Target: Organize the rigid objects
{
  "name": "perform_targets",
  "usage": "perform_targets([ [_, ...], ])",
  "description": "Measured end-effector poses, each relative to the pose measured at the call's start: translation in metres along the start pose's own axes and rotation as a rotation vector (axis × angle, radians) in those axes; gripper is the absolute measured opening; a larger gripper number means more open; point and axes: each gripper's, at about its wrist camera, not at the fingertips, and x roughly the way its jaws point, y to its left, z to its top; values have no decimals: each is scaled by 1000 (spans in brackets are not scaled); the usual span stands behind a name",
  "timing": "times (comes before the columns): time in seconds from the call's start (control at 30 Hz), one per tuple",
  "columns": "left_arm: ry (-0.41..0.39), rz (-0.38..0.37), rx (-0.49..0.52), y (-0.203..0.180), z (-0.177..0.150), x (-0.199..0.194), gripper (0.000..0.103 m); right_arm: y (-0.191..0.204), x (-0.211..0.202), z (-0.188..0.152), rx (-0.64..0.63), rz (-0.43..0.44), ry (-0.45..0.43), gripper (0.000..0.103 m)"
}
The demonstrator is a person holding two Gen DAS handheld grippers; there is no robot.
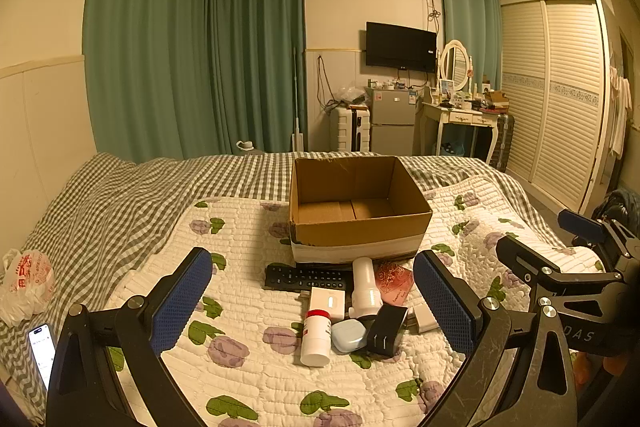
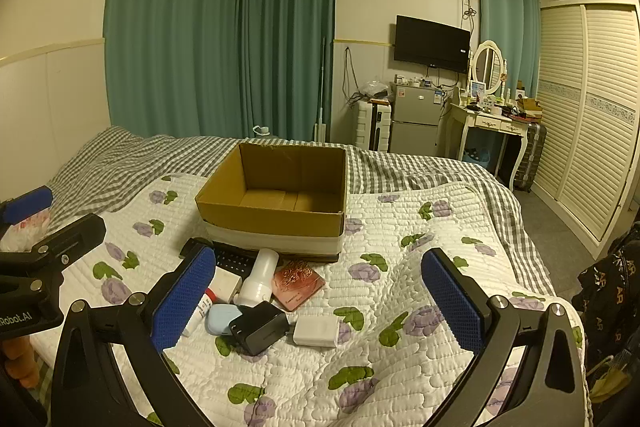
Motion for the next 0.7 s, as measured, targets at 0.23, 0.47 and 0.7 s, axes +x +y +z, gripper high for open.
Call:
perform_targets([
  [0.23,-1,-2,2,1,0,0,103,0,1,1,-1,2,2,103],
  [0.47,-7,5,-5,2,3,-1,102,0,1,1,-4,12,-1,103],
  [0.7,-5,22,-11,5,4,10,102,-1,10,5,-9,30,16,103],
])
